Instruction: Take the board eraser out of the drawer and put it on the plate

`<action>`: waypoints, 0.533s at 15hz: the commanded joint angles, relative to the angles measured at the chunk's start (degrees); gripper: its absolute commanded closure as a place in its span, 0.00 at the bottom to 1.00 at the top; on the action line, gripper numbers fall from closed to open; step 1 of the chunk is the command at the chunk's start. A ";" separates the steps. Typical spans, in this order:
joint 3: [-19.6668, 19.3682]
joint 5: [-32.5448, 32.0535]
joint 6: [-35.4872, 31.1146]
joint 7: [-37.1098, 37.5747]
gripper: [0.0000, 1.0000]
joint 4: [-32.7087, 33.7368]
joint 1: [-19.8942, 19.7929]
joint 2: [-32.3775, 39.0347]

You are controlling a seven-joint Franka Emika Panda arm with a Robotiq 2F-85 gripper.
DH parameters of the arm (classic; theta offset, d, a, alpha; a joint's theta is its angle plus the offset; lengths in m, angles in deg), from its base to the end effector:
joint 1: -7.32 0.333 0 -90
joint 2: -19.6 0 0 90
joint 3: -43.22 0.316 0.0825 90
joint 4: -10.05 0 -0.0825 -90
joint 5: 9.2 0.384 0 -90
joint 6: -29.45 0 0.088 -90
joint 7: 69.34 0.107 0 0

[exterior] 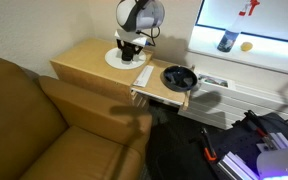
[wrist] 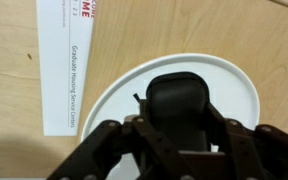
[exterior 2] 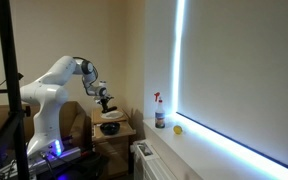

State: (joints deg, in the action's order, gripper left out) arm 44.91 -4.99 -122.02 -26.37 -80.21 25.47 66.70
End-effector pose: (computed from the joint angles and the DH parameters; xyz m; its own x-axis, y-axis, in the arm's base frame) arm 0.6789 0.2393 0.1789 0.8750 -0.4669 0.1277 -0.4349 -0.8741 -0.2164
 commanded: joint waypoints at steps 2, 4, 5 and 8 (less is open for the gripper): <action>1.20 3.00 0.54 -2.24 0.71 7.86 -1.35 6.82; 1.04 3.70 0.15 -2.32 0.71 10.03 -1.28 9.18; 0.67 3.78 0.76 -2.04 0.71 11.12 -1.02 10.10; 0.69 4.56 1.67 -1.52 0.59 13.75 -1.06 12.26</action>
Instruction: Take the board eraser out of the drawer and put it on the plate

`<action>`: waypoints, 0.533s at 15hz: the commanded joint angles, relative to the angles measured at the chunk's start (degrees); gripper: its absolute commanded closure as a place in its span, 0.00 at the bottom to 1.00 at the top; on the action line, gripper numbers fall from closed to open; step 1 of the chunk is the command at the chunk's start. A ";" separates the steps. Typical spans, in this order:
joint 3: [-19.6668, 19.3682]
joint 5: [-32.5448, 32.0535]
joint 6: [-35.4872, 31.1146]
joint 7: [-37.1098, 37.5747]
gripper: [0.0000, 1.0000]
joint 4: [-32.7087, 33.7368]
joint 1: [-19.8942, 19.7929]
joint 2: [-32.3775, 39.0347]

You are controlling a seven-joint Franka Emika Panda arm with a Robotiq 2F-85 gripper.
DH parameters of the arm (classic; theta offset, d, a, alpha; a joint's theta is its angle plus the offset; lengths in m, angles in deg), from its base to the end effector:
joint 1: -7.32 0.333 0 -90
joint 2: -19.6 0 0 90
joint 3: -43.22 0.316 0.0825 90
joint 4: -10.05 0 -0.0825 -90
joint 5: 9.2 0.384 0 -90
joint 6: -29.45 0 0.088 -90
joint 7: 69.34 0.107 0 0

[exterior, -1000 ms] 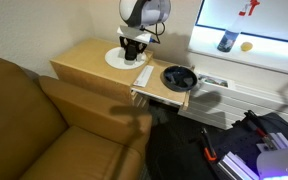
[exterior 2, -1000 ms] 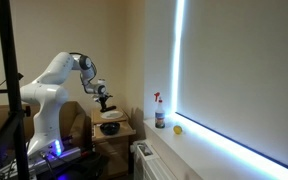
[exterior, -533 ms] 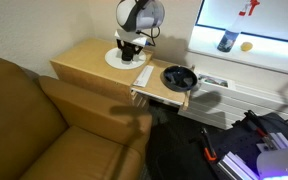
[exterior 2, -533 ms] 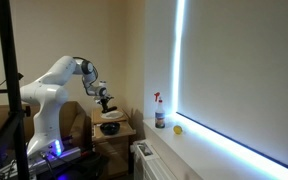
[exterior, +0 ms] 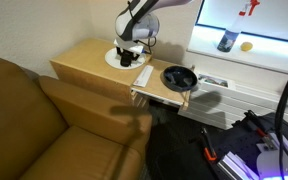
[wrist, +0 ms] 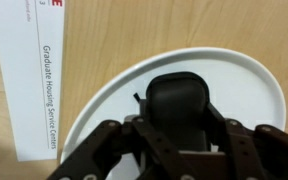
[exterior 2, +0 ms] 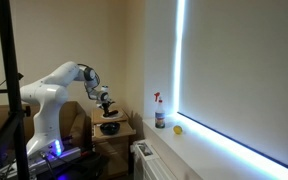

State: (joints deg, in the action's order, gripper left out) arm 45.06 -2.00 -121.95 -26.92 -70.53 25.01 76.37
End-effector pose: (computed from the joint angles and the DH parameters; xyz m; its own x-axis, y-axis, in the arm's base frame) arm 0.7018 0.2399 0.1282 0.8574 -0.5052 0.0984 -0.4720 -0.8480 -0.2411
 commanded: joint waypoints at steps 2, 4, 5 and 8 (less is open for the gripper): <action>0.23 2.17 2.56 0.03 0.20 4.57 -0.39 2.47; -0.90 1.87 2.85 1.17 0.08 3.63 0.56 1.40; -1.32 1.54 2.97 1.62 0.01 3.24 0.94 0.86; -3.19 0.49 2.66 3.53 0.00 0.64 2.59 -2.24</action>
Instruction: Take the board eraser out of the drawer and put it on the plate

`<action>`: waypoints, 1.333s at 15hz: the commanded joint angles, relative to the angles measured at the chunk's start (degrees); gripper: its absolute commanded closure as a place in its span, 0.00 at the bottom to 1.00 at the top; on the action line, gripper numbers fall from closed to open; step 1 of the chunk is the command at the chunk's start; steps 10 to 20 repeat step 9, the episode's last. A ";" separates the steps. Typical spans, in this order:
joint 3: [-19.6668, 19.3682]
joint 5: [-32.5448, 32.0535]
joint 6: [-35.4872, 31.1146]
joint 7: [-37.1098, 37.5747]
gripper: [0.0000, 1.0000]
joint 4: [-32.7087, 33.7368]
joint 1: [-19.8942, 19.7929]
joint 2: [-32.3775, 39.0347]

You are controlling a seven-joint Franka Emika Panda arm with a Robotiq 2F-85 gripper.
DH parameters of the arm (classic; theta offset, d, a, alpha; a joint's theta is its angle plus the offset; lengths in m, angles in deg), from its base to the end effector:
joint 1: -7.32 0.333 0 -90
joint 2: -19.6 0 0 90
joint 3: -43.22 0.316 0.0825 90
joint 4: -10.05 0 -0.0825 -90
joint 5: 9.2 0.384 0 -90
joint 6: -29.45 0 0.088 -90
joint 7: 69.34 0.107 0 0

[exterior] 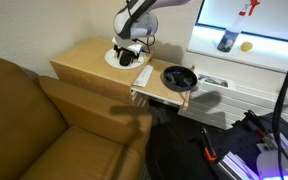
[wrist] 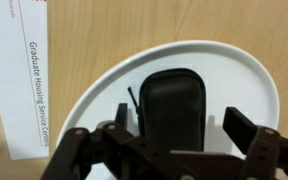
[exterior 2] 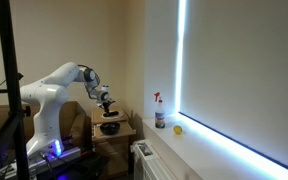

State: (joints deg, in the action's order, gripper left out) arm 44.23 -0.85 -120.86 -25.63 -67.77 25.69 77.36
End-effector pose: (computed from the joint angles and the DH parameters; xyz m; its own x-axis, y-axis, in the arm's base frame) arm 0.7107 0.2430 0.1340 0.8407 -0.5327 0.0974 -0.4965 -0.8300 -0.2541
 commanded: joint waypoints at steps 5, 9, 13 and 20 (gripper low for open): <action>-8.54 -3.20 -3.41 11.84 0.00 -11.50 6.74 -13.83; -8.67 -5.64 -6.25 15.70 0.00 -9.92 6.65 -14.78; -8.67 -5.64 -6.25 15.70 0.00 -9.92 6.65 -14.78; -8.67 -5.64 -6.25 15.70 0.00 -9.92 6.65 -14.78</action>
